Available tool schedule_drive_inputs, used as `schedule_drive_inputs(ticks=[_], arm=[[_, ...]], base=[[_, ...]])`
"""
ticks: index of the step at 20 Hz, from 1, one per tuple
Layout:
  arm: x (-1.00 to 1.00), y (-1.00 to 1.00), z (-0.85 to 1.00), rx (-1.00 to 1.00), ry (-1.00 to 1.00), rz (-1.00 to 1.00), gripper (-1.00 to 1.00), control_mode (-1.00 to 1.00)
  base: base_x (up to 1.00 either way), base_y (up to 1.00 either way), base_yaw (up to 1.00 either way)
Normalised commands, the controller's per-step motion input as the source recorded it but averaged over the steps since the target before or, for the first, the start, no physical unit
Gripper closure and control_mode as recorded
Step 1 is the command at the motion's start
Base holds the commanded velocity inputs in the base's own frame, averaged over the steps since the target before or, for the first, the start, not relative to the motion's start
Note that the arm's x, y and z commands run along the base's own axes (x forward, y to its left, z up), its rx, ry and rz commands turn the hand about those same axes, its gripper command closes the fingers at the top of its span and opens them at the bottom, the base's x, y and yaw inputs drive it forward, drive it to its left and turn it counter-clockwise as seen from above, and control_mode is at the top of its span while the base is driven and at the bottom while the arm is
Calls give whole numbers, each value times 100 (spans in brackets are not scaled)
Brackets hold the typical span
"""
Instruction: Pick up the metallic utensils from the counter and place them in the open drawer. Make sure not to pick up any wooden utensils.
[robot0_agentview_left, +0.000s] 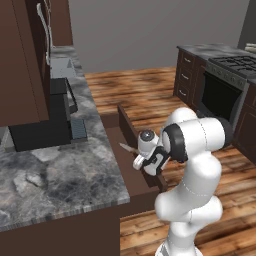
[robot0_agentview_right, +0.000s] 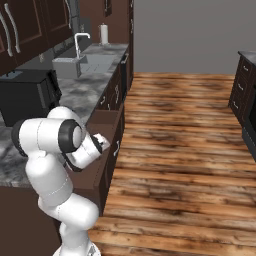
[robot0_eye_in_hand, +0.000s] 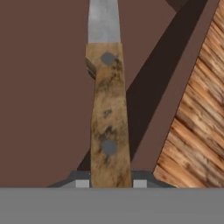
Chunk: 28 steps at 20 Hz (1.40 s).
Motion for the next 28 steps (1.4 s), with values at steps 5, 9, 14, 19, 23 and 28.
schedule_drive_inputs(ticks=[5, 9, 14, 19, 23, 28], arm=[[5, -41, -46, 0, 0, -1, 100, -100], [5, -33, -37, 0, 0, 0, 100, -100], [0, -31, -35, 0, 0, -1, 100, -100], [0, -40, -21, 0, 0, -2, 100, -100], [0, 4, 0, 0, 0, 0, 100, -100], [-13, 40, 27, -7, 0, 0, 100, -100]], base=[[0, 0, 0], [0, 0, 0], [0, 0, 0], [0, 0, 0], [0, 0, 0], [0, 0, 0]])
